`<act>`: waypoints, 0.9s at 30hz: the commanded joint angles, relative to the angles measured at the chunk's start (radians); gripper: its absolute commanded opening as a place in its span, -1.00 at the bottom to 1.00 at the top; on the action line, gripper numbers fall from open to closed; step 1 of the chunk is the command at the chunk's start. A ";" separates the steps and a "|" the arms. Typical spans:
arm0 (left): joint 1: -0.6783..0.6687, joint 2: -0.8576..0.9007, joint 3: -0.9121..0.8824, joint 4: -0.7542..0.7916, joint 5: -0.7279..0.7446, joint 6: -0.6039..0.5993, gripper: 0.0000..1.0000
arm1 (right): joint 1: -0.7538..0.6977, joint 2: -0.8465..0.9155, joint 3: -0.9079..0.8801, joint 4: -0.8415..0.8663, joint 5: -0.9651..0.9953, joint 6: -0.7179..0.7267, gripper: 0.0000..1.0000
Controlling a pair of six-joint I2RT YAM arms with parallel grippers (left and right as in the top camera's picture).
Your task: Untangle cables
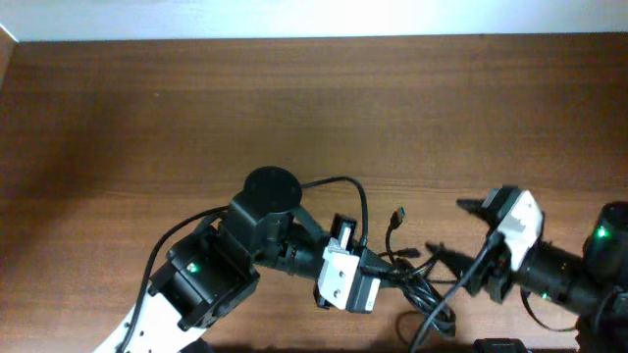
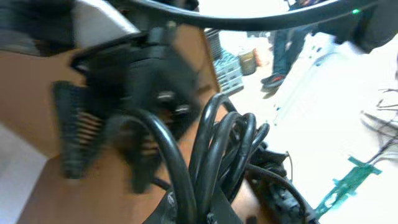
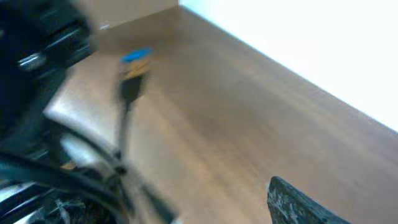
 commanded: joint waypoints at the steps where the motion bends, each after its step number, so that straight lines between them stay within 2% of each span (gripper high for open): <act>1: -0.002 -0.003 0.012 0.007 0.129 -0.014 -1.00 | -0.003 0.003 0.014 0.078 0.219 0.194 0.45; 4: -0.002 -0.003 0.012 0.007 0.129 -0.014 -1.00 | -0.003 0.008 0.014 0.103 0.410 0.332 0.45; 6: -0.001 -0.003 0.012 0.007 0.128 -0.014 -1.00 | -0.003 0.008 0.014 0.086 0.463 0.360 0.45; 17: 0.000 -0.004 0.012 0.010 0.035 -0.035 -1.00 | -0.003 0.008 0.014 -0.067 0.468 0.360 0.46; 22: 0.000 -0.003 0.012 0.056 -0.145 -0.233 -1.00 | -0.003 0.008 0.014 -0.137 0.466 0.360 0.46; 27: 0.000 -0.003 0.012 0.101 -0.411 -0.527 -1.00 | -0.003 0.008 0.014 -0.163 0.452 0.358 0.47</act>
